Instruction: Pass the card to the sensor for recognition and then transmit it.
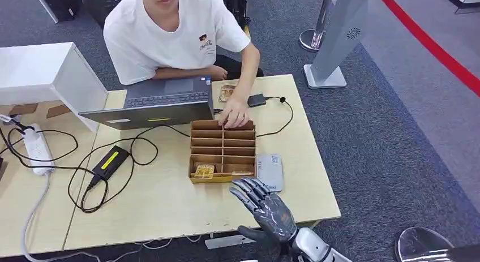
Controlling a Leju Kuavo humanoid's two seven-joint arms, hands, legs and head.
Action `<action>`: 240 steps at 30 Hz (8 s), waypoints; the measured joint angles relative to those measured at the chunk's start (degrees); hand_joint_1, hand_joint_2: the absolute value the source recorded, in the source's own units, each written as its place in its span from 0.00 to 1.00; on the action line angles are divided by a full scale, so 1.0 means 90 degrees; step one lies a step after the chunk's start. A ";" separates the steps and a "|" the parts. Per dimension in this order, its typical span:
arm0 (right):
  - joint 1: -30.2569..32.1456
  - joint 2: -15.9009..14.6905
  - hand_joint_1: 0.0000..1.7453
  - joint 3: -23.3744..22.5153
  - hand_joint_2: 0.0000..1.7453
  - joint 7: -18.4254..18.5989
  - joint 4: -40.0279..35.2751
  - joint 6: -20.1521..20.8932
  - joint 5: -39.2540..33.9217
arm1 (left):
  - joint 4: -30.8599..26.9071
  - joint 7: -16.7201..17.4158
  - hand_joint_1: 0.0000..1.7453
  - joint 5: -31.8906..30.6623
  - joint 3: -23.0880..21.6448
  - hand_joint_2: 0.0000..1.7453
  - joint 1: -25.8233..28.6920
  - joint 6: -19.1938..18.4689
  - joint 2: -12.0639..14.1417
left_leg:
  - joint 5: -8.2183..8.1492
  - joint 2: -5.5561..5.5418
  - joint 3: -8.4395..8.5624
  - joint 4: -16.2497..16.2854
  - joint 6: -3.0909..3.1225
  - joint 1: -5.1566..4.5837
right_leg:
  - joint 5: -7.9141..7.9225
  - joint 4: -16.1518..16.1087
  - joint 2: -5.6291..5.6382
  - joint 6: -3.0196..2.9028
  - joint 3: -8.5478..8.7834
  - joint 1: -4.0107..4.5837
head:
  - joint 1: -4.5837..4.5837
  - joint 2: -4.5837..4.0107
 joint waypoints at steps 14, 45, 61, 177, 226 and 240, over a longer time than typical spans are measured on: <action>-0.0021 0.0000 0.00 0.0000 1.00 -0.0005 -0.0005 -0.0007 0.0010 | 0.0000 0.0000 0.00 0.0015 -0.0066 1.00 0.0001 -0.0032 0.0005 | 0.0000 0.0000 0.0000 0.0000 0.0000 0.0000 | 0.0000 0.0000 0.0000 0.0000 0.0000 0.0000 | 0.0002 -0.0002; -0.1596 0.0704 0.00 0.0665 1.00 0.0920 0.0714 0.0566 0.0663 | 0.0000 0.0328 0.00 -0.0265 -0.0532 1.00 -0.0528 0.0163 -0.0087 | 0.0014 0.0003 0.0004 0.0002 -0.0014 0.0000 | 0.0010 0.0005 0.0007 -0.0007 0.0001 0.0000 | 0.0002 -0.0002; -0.1817 0.0731 0.00 0.0845 1.00 0.1144 0.0843 0.0869 0.0675 | 0.0000 0.0326 0.00 -0.0253 -0.0583 1.00 -0.0526 0.0160 -0.0092 | 0.0014 0.0004 0.0005 0.0001 -0.0014 0.0001 | 0.0007 0.0005 0.0008 -0.0007 0.0001 0.0000 | 0.0002 -0.0002; -0.1125 -0.0510 0.00 0.0476 1.00 0.1651 -0.0194 0.2331 0.0085 | 0.0000 0.0119 0.00 0.0211 -0.0627 1.00 0.0097 0.0439 0.0194 | 0.0004 0.0003 0.0004 0.0000 -0.0006 0.0000 | 0.0005 0.0003 0.0008 -0.0006 0.0001 -0.0001 | 0.0000 -0.0002; -0.1443 0.0440 0.00 0.0238 1.00 0.1732 0.1331 0.1241 0.0559 | -0.0002 0.0182 0.00 -0.0148 -0.0957 1.00 -0.0467 0.1095 -0.0017 | 0.0005 0.0008 0.0006 0.0000 -0.0007 0.0000 | 0.0005 0.0004 0.0010 -0.0006 0.0000 -0.0001 | 0.0000 0.0000; -0.1443 0.0440 0.00 0.0197 1.00 0.1771 0.1333 0.1090 0.0605 | -0.0002 0.0182 0.00 -0.0151 -0.0959 1.00 -0.0469 0.1098 -0.0015 | 0.0005 0.0008 0.0005 0.0000 -0.0007 -0.0001 | 0.0005 0.0003 0.0010 -0.0006 0.0000 -0.0001 | 0.0000 0.0000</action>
